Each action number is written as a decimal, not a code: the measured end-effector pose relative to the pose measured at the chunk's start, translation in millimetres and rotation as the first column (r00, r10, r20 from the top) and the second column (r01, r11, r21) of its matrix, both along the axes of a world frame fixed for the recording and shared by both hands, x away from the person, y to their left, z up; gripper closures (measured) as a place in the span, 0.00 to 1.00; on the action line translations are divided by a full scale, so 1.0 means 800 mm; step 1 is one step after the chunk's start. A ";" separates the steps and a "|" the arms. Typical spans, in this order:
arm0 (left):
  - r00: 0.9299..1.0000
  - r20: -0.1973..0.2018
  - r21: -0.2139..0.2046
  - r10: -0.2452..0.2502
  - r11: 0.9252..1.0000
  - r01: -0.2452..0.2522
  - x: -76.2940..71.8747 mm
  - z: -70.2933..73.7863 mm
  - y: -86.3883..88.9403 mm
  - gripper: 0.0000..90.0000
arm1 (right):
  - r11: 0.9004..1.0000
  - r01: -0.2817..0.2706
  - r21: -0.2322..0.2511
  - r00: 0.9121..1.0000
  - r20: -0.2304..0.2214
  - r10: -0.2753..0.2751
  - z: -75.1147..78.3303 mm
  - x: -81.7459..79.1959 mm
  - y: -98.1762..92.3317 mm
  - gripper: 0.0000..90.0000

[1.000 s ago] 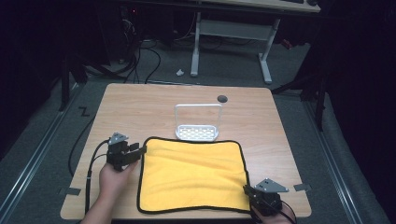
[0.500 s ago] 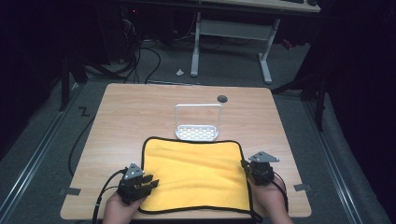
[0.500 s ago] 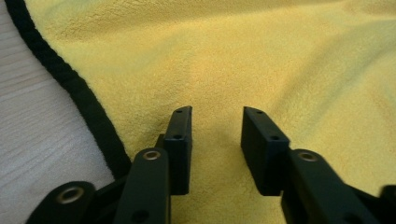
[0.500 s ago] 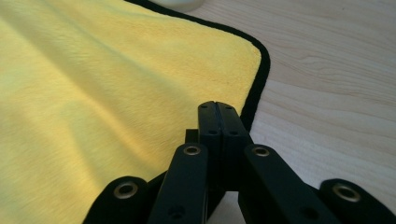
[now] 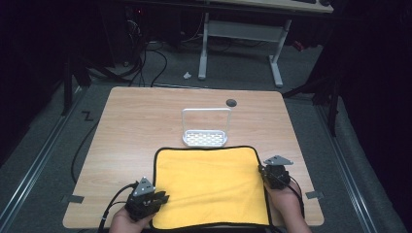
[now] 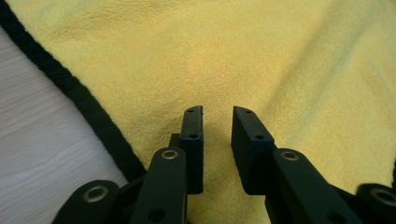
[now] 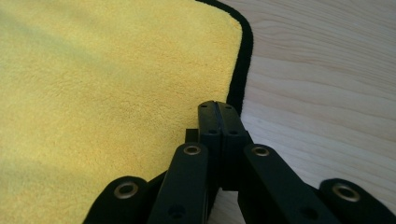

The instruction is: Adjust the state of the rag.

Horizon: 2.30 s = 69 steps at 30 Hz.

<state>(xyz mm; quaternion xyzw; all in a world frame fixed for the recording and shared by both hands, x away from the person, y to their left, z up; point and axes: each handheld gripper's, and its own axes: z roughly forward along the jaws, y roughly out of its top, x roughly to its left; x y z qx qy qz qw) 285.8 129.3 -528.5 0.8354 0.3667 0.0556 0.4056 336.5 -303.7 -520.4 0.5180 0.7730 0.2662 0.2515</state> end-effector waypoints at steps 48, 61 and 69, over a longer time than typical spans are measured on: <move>0.972 0.093 0.017 0.215 0.976 -0.217 0.149 0.002 0.005 0.53 | 0.988 -0.151 0.030 0.985 0.087 0.148 0.006 -0.054 0.072 0.74; 0.971 0.121 0.077 0.205 0.974 -0.215 0.167 -0.004 -0.022 0.72 | 0.985 -0.169 0.029 0.983 0.076 0.167 0.001 -0.053 0.075 0.72; 0.976 0.085 0.013 0.200 0.979 -0.201 0.164 -0.008 -0.016 0.93 | 0.979 -0.198 0.042 0.977 0.086 0.194 0.004 -0.055 0.086 0.71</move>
